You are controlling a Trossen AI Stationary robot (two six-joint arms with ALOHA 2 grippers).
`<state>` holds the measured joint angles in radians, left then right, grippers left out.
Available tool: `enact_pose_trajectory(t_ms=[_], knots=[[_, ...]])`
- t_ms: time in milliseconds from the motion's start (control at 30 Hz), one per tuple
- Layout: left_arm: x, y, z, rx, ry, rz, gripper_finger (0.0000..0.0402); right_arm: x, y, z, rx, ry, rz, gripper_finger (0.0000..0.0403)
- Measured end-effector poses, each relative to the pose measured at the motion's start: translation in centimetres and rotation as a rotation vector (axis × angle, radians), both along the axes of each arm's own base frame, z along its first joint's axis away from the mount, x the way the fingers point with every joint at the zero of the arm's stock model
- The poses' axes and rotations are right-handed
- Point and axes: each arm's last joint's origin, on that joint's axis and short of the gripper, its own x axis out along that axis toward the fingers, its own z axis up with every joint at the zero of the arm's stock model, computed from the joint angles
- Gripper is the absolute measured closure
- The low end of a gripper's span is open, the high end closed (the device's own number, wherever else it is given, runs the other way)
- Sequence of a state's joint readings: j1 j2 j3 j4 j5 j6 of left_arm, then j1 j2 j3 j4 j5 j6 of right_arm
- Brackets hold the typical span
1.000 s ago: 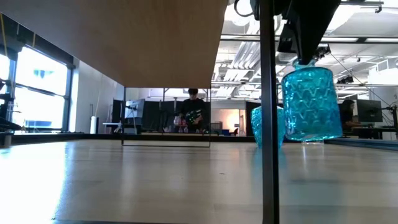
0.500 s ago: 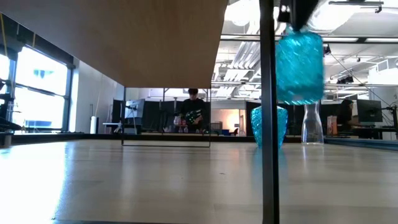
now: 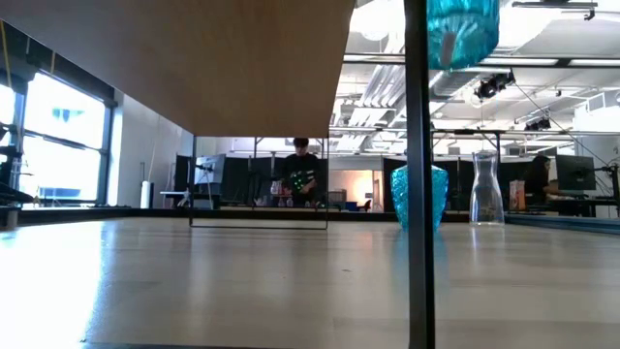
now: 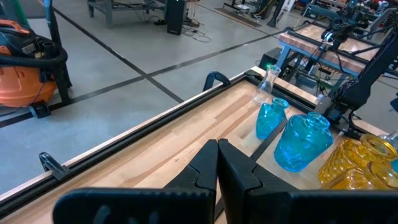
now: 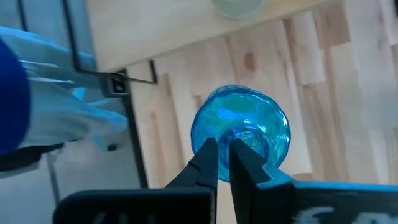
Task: Sort vases onto shelf
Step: Put the bottom blue vase on the shelf to align with the other blue vase
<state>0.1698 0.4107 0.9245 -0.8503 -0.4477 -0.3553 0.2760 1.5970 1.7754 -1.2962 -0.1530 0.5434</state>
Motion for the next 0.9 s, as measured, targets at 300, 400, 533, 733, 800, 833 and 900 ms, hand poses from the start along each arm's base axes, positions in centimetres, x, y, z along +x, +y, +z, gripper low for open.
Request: enact_pose_trajectory(t_ms=[300,400,533,733,800,833,900], knots=[[0.0,0.0,0.0,0.002,0.000,0.006,0.0401,2.0,1.3,1.7,0.064,-0.044,0.066,0.0403],[0.0,0.0,0.0,0.002,0.000,0.006,0.0401,2.8,1.6,2.6,0.075,-0.063,0.094,0.0403],[0.0,0.0,0.0,0.002,0.000,0.006,0.0402,3.3,1.8,4.2,0.077,-0.097,0.107,0.0403],[0.0,0.0,0.0,0.002,0.000,0.007,0.0401,4.3,2.2,5.7,0.075,-0.173,0.123,0.0403],[0.0,0.0,0.0,0.002,0.000,0.007,0.0401,4.8,2.4,5.7,0.085,-0.184,0.131,0.0403],[0.0,0.0,0.0,0.002,0.000,0.007,0.0402,5.1,2.5,5.6,0.096,-0.193,0.136,0.0403],[0.0,0.0,0.0,0.002,0.001,0.007,0.0401,5.3,2.6,5.5,0.113,-0.197,0.146,0.0403]])
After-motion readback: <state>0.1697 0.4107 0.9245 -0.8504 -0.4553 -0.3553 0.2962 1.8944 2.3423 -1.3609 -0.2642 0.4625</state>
